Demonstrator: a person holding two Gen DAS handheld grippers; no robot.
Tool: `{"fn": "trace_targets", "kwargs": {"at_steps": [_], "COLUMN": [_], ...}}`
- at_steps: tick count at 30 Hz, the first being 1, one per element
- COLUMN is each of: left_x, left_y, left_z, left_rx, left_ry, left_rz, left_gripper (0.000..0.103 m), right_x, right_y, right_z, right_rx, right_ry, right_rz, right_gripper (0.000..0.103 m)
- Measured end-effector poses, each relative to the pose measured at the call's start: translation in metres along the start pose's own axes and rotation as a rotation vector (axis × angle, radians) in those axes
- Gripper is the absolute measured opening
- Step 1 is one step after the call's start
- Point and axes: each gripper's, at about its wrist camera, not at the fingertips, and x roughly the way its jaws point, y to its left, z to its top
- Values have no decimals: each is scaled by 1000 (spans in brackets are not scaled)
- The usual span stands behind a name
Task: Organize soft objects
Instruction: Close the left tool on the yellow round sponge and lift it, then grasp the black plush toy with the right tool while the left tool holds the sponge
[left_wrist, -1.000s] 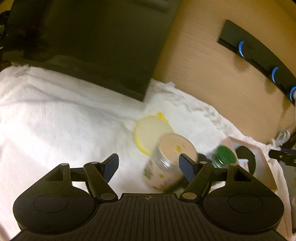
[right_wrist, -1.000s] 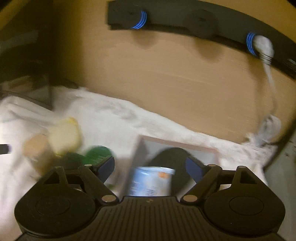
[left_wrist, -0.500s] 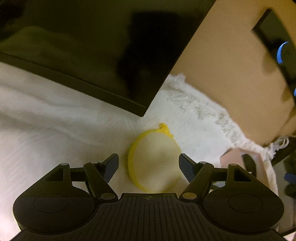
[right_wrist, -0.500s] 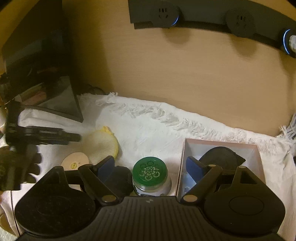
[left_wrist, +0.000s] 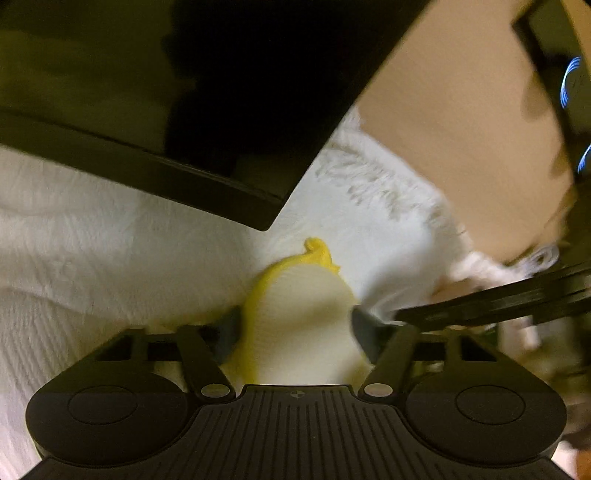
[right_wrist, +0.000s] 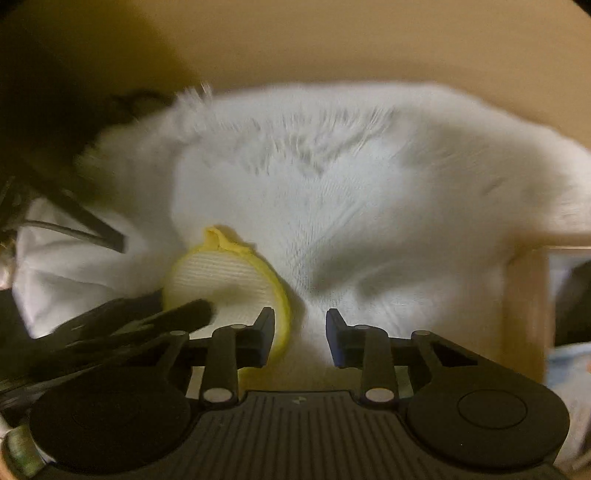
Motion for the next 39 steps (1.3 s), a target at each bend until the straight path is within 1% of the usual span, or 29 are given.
{"fn": "trace_targets", "kwargs": {"at_steps": [1, 2, 3, 4, 6, 7, 9, 11, 12, 14, 16, 18, 19, 20, 21, 22, 25, 28, 30, 32, 34, 36, 39], "left_x": [-3, -5, -5, -4, 5, 11, 25, 37, 40, 42, 39, 34, 30, 27, 26, 24, 26, 31, 30, 27, 17, 6, -21], "left_y": [3, 5, 4, 1, -2, -1, 4, 5, 5, 1, -3, -10, -13, -16, -20, -21, -27, -34, -34, -32, -30, -29, -30], "left_z": [0, -1, -2, -2, -3, -4, -4, -6, -5, -2, -1, -1, 0, 0, 1, 2, 1, -1, -1, 0, -1, -1, -6], "left_rx": [-27, -45, -44, -23, 19, 16, -17, -22, -19, -29, -9, 12, 21, 31, 43, 53, 104, 143, 133, 103, 81, 55, 50], "left_ry": [-2, 0, 6, 13, 34, 45, 74, 103, 103, 111, 104, 100, 98, 95, 94, 95, 118, 135, 120, 102, 58, 7, -68], "left_rz": [-43, -87, -113, -113, -64, -48, -62, -64, -73, -88, -82, -85, -88, -91, -94, -98, -108, -89, -83, -93, -89, -65, -20], "left_gripper": [38, 35, 36, 39, 42, 43, 42, 40, 40, 36, 30, 23, 21, 21, 20, 20, 19, 19, 18, 17, 17, 17, 17], "right_x": [7, 13, 18, 21, 23, 24, 24, 22, 17, 4, -12, -24, -25, -24, -21, -17, -3, 5, 3, -6, -37, -60, -100], "right_y": [0, -1, -2, -3, -5, -6, -10, -13, -15, -15, -14, -9, -7, -7, -9, -11, -16, -22, -25, -31, -46, -46, -47], "right_z": [1, 1, 1, 1, 1, 1, -1, -3, 0, -2, -4, -4, -3, -2, 0, 1, -2, -5, -7, -11, -24, -30, -41], "right_rx": [7, 18, 26, 31, 31, 28, 34, 45, 38, 14, -10, -61, -85, -98, -97, -89, -56, -4, 12, 8, -11, -41, -99], "right_ry": [13, 25, 28, 32, 32, 31, 28, 19, 1, -56, -126, -182, -191, -187, -170, -145, -77, -32, -41, -62, -93, -135, -210], "right_rz": [2, 12, 20, 28, 44, 51, 61, 59, 42, -11, -86, -222, -280, -314, -314, -294, -221, -140, -119, -91, -66, -48, -35], "right_gripper": [30, 30, 30, 29, 29, 29, 29, 29, 29, 30, 30, 30, 30, 30, 30, 30, 30, 30, 30, 30, 30, 30, 30]}}
